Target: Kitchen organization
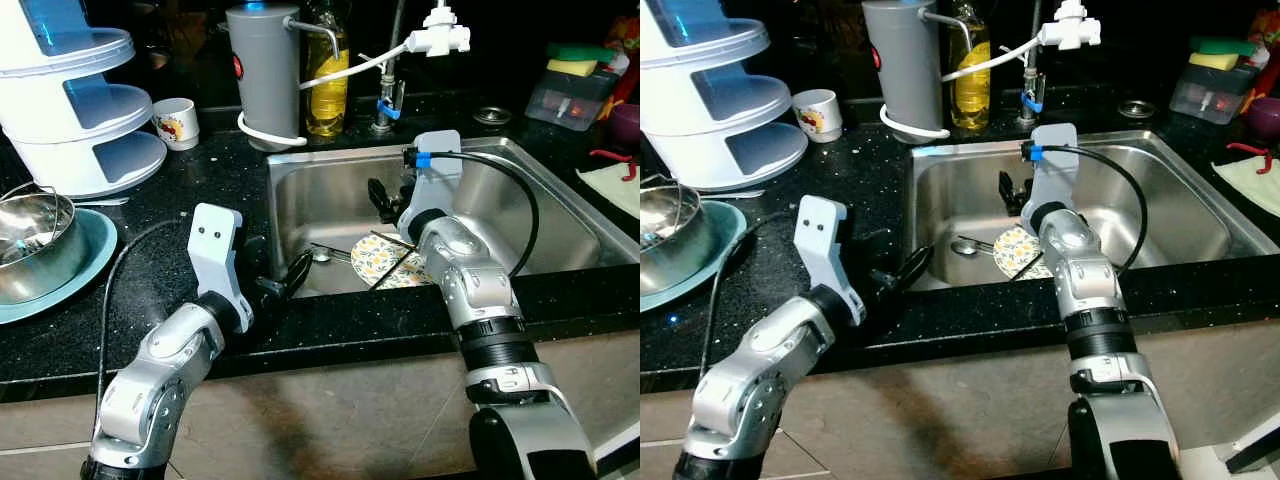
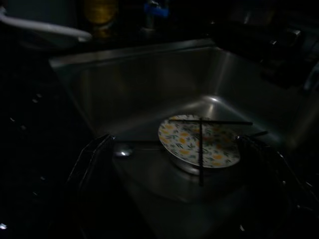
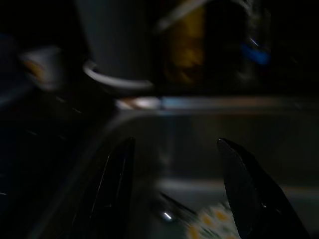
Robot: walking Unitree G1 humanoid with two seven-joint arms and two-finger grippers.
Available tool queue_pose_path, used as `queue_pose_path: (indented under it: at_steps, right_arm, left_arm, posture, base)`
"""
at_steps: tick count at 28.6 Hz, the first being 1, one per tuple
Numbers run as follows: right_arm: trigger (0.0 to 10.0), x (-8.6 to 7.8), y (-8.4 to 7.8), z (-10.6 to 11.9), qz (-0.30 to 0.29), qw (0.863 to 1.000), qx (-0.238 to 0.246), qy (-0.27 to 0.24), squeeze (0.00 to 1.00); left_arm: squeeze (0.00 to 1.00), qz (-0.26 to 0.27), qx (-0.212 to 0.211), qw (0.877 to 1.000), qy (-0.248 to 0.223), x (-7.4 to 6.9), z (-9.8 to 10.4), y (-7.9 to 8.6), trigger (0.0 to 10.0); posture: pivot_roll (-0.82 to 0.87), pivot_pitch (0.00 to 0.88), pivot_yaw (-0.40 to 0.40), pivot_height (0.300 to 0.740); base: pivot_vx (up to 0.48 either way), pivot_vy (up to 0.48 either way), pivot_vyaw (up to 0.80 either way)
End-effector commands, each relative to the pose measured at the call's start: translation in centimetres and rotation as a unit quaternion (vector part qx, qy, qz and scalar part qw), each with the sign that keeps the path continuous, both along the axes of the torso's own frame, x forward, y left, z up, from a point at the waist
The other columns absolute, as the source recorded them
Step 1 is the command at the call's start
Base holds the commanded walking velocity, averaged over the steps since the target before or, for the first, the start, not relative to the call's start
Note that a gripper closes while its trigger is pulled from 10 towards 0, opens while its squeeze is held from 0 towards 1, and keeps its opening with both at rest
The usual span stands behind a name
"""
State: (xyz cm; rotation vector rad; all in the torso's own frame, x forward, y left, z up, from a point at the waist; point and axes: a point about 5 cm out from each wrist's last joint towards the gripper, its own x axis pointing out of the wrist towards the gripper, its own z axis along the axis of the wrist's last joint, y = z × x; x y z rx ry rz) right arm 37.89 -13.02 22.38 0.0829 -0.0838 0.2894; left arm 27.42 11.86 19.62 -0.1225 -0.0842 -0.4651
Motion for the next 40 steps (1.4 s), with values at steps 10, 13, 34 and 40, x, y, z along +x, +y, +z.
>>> queue_pose_path:
  at_steps: [10,13,34,40]
  right_arm:
    - [10.0,-1.1,0.9,0.7,0.059,0.996,0.046,-0.050,0.00]
    - [10.0,-1.5,0.9,0.4,0.077,0.993,0.066,-0.054,0.00]
    - [10.0,-4.0,1.1,-2.1,0.149,0.984,0.084,-0.058,0.00]
    - [10.0,-4.7,1.4,-3.2,0.163,0.983,0.072,-0.046,0.00]
  left_arm:
    - [0.00,0.001,0.002,1.000,0.002,0.0,-0.2,-0.4,10.0]
    - [0.00,0.005,0.002,1.000,0.002,0.0,-0.2,-0.3,10.0]
    - [0.00,0.033,0.010,0.999,0.000,0.1,-0.8,0.7,10.0]
    - [0.00,0.098,0.040,0.994,0.007,0.4,-2.1,2.6,10.0]
  posture:
    - [0.02,0.000,0.007,0.740]
    - [0.02,0.000,0.007,0.740]
    - [0.01,0.000,0.010,0.740]
    - [0.01,0.000,0.014,0.740]
  base:
    - [-0.308,0.000,0.00]
    - [-0.350,0.000,0.00]
    - [-0.317,0.000,0.02]
    - [0.000,0.000,0.74]
